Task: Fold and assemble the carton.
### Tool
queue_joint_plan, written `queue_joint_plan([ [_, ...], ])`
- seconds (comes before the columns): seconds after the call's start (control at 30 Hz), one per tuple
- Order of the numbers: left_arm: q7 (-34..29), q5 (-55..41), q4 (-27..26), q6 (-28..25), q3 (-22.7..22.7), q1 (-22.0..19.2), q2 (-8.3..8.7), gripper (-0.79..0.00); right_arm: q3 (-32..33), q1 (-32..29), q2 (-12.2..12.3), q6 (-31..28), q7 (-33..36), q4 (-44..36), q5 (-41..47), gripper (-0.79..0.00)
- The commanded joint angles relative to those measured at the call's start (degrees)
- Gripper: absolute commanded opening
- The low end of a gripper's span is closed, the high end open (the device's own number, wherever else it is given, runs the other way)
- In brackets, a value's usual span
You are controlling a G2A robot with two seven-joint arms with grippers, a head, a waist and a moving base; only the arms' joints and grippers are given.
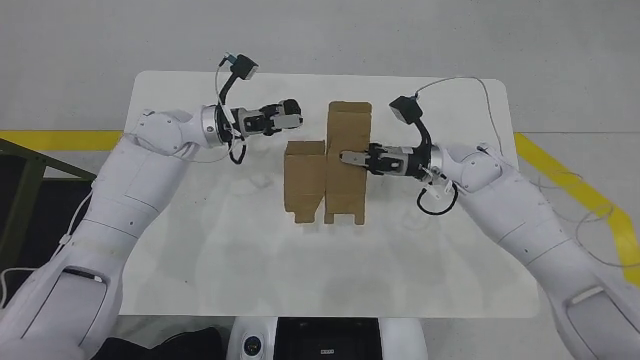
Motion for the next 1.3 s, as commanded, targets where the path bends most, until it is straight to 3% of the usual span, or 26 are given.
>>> queue_joint_plan([
  [0.0,1.56,1.66,-1.09,-0.26,-0.22,1.43,0.10,0.000,0.79,-0.84,-0.19,0.24,-2.88,0.37,-0.05,-0.785],
  [0.3,4.06,5.42,-5.87,1.47,-1.09,6.15,0.62,0.000,4.10,-3.12,-0.73,1.74,-11.29,0.03,-2.53,-0.785],
  [0.57,4.51,6.42,-7.73,2.99,-1.90,7.83,0.82,0.000,6.04,-4.08,-1.20,2.22,-13.11,-1.43,-3.42,-0.785],
  [0.6,4.47,6.47,-7.90,3.08,-2.06,7.98,0.84,-0.129,6.31,-4.19,-1.27,2.30,-13.10,-1.59,-3.59,-0.785],
  [0.63,4.46,6.40,-7.97,3.12,-2.13,8.06,0.85,-0.440,6.45,-4.25,-1.31,2.33,-13.09,-1.63,-3.67,-0.785],
  [0.67,4.39,6.23,-8.07,3.25,-2.20,8.19,0.85,-0.579,6.63,-4.29,-1.35,2.46,-12.97,-1.62,-3.84,-0.785],
  [0.7,4.30,6.02,-8.15,3.36,-2.28,8.26,0.84,-0.785,6.80,-4.35,-1.41,2.57,-12.85,-1.63,-3.95,-0.785],
  [1.27,0.50,0.94,-8.48,5.58,-3.68,9.05,0.75,-0.785,8.97,-4.99,-2.56,3.08,-10.84,-1.07,-4.53,-0.785],
])
